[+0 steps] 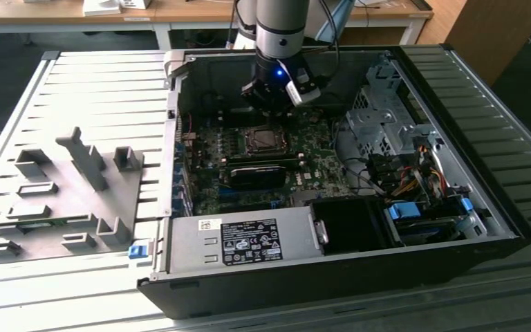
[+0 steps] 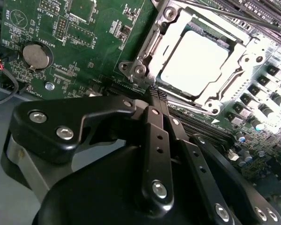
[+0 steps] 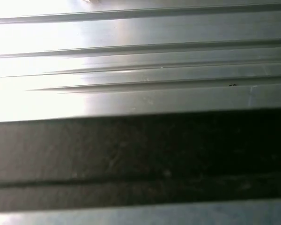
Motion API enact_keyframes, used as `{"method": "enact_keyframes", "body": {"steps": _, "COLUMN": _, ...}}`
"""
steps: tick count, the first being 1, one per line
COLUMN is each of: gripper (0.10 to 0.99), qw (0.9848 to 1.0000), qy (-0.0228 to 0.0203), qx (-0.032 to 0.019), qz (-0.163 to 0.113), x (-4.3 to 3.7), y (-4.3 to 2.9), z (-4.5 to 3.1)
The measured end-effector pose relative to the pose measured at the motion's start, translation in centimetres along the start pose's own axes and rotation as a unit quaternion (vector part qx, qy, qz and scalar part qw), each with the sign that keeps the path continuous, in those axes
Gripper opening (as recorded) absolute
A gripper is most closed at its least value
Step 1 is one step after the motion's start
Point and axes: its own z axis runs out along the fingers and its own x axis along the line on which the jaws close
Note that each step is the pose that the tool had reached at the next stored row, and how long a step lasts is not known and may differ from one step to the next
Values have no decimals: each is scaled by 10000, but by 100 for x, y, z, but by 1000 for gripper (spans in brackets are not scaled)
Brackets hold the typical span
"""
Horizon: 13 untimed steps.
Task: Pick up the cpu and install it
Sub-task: 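Install the first cpu locking lever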
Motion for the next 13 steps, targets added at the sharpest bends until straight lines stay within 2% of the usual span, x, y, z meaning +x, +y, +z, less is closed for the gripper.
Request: {"method": "enact_keyframes", "body": {"steps": 13, "gripper": 106, "qw": 10000, "qy": -6, "qx": 94, "qz": 0, "x": 1, "y": -4, "z": 76}}
